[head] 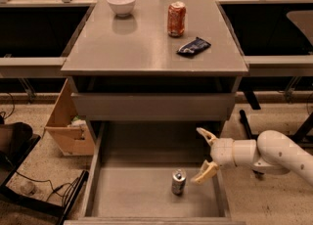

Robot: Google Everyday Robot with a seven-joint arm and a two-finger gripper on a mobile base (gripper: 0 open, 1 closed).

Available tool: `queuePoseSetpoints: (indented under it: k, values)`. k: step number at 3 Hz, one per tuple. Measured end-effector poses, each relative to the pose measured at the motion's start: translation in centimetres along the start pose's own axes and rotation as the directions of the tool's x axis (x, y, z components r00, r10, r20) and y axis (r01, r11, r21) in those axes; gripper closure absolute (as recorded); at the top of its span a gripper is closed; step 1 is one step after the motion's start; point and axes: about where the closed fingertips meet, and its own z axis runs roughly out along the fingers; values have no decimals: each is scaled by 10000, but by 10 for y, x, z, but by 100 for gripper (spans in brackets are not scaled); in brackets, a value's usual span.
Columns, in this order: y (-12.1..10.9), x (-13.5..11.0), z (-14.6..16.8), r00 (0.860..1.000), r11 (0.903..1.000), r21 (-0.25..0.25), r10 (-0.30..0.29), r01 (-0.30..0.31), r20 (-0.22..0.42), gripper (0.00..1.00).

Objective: Pick redbull can from middle drawer and place on counter

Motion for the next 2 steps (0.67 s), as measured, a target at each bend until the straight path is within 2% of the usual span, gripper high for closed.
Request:
queuePoseSetpoints:
  k: [1, 2]
  values:
    - [2, 45, 37, 9971, 9976, -672, 243, -194, 727, 0]
    - [11, 64, 51, 9966, 9946, -1024, 232, -150, 797, 0]
